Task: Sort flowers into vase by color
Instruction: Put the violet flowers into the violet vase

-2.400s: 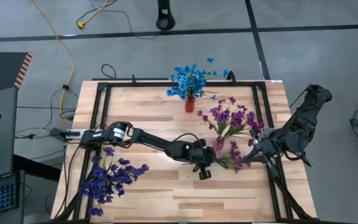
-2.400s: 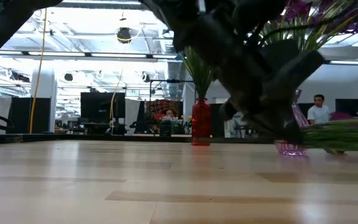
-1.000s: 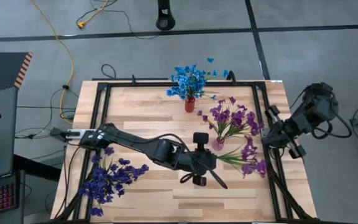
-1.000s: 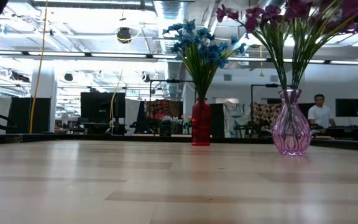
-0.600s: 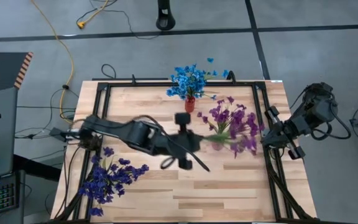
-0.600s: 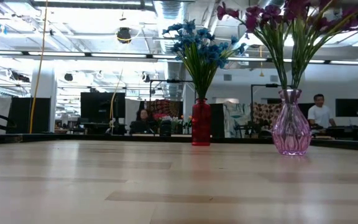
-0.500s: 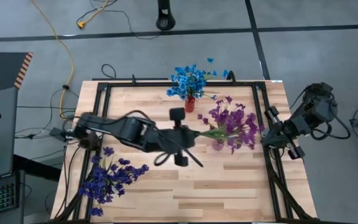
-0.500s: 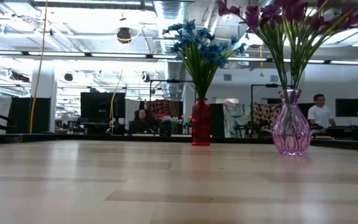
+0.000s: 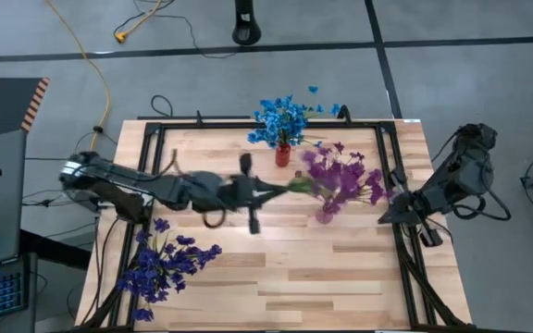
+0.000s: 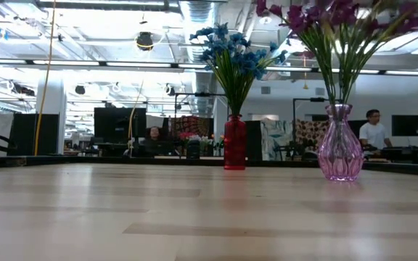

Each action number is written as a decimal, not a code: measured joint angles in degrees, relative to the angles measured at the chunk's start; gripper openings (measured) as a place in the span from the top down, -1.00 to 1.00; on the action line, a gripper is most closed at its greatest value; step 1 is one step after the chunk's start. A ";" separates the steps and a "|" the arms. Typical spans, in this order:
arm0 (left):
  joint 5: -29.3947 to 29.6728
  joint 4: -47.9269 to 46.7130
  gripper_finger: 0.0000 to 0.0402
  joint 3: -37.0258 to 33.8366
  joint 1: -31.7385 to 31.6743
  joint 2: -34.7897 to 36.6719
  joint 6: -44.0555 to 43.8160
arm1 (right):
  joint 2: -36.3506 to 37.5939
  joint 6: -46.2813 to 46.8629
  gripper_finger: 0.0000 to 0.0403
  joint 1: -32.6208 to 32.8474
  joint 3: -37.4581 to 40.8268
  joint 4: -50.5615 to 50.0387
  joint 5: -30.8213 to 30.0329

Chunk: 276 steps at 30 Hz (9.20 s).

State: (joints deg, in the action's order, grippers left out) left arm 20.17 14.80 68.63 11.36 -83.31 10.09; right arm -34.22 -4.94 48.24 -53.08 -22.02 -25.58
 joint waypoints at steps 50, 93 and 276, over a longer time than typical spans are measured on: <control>-10.84 38.39 1.00 -13.92 -2.12 -5.79 -8.95 | -15.49 -7.97 0.50 -14.29 0.02 10.23 -1.90; -15.39 42.61 1.00 -1.58 -2.34 -17.79 -10.38 | -21.24 -4.04 -0.01 -20.95 -0.02 18.09 -1.74; -5.82 19.39 1.00 -36.38 -1.86 19.59 -6.48 | -7.18 12.47 0.83 -9.79 22.38 19.24 -31.36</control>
State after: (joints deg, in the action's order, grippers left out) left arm 14.35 34.20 32.25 9.50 -63.72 3.61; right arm -41.40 7.53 38.46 -30.70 -2.78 -56.95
